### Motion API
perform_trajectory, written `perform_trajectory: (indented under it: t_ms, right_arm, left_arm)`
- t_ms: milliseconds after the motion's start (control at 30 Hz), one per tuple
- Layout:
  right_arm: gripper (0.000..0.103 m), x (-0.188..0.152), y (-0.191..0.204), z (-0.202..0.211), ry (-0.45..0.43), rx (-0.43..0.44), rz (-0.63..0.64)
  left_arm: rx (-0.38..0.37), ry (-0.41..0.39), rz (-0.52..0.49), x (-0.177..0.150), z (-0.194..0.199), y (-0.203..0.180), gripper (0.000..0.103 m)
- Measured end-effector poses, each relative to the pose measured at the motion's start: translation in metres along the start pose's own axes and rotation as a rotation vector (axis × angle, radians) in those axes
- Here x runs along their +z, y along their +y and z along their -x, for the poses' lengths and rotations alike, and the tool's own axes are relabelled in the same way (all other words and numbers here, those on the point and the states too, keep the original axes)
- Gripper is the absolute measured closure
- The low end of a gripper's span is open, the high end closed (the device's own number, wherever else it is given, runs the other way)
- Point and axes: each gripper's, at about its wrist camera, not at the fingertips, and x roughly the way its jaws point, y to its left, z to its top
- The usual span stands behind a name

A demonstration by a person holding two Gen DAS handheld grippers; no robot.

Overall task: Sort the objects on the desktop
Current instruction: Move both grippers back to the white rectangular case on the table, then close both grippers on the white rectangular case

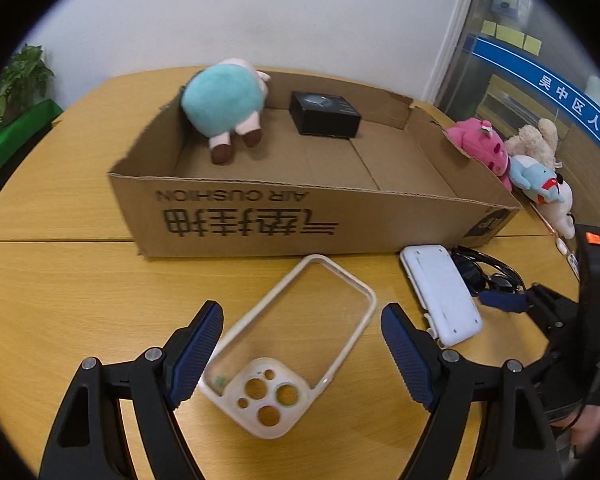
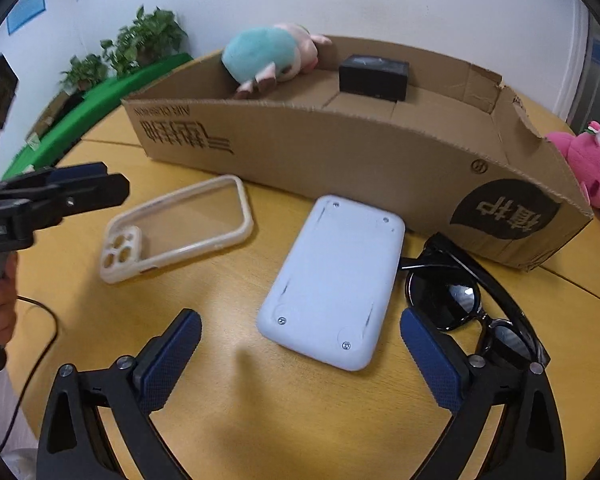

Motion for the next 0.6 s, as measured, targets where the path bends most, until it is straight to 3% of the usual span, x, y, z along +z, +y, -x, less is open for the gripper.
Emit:
perform_trajectory:
  t_ms: [167, 267, 467, 567, 600]
  right_arm:
    - [0.026, -0.004, -0.01, -0.02, 0.051, -0.024, -0.054]
    - [0.033, -0.007, -0.015, -0.016, 0.025, -0.025, -0.065]
    - [0.034, -0.014, -0.021, -0.01, 0.01, -0.017, -0.067]
    - [0.034, -0.016, -0.022, -0.007, 0.008, -0.006, -0.081]
    - [0.034, -0.017, -0.022, -0.005, 0.006, 0.001, -0.088]
  left_arm:
    - [-0.094, 0.06, 0.015, 0.008, -0.021, -0.008, 0.022]
    - [-0.149, 0.099, 0.027, 0.016, -0.036, -0.015, 0.022]
    - [-0.252, 0.196, 0.055, 0.023, -0.073, -0.037, 0.024]
    - [-0.258, 0.203, 0.029, 0.026, -0.081, -0.051, 0.024]
    - [-0.268, 0.214, 0.029, 0.026, -0.084, -0.054, 0.029]
